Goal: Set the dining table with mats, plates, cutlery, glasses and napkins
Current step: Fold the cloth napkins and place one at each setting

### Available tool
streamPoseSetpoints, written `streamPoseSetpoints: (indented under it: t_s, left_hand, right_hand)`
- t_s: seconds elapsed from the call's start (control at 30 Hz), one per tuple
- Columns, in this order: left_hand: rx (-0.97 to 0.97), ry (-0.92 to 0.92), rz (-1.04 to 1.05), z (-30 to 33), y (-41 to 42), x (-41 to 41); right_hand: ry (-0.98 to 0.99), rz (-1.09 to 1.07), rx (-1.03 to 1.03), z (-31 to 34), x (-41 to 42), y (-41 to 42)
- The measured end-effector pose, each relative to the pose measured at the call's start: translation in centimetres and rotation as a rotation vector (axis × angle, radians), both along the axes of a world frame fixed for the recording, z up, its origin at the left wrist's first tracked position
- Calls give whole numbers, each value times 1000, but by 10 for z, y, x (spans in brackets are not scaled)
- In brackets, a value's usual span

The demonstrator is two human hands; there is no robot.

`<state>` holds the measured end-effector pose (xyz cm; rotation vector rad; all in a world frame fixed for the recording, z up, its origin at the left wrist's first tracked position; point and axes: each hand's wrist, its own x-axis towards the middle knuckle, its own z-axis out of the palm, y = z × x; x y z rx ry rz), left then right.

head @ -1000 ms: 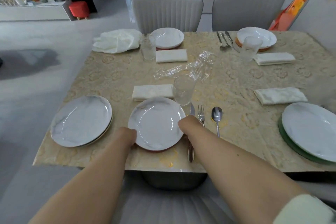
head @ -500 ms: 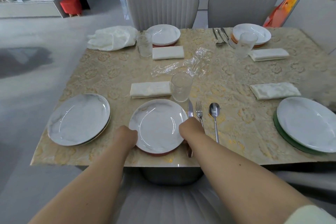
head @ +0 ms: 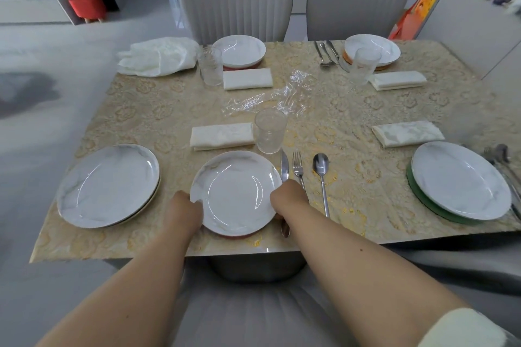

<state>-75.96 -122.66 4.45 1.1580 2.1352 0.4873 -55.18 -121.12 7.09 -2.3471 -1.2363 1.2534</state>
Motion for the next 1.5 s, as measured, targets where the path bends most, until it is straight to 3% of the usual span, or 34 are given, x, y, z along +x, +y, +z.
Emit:
streamPoseSetpoints:
  t_s: [0.27,0.7,0.83,0.93,1.07,1.5]
  left_hand:
    - [58,84,14,3,0,-3]
    - [66,42,120,9,1,-2]
    - [163,150,190,25,1,5]
    - [249,143,126,34,2,22]
    - [341,135,23,37,3,44]
    - [440,112,-142,44,-2,78]
  right_hand:
    - [-93,-39,156,-1,5,-1]
    - [-91,-18,262,-10,7,-1]
    - [-193,-29,256,-11,36,0]
    - [-239,55,134,-15,40,-5]
    - [-271,137,121,-17,30,-9]
    - [-274,101,102,-18,34,-21]
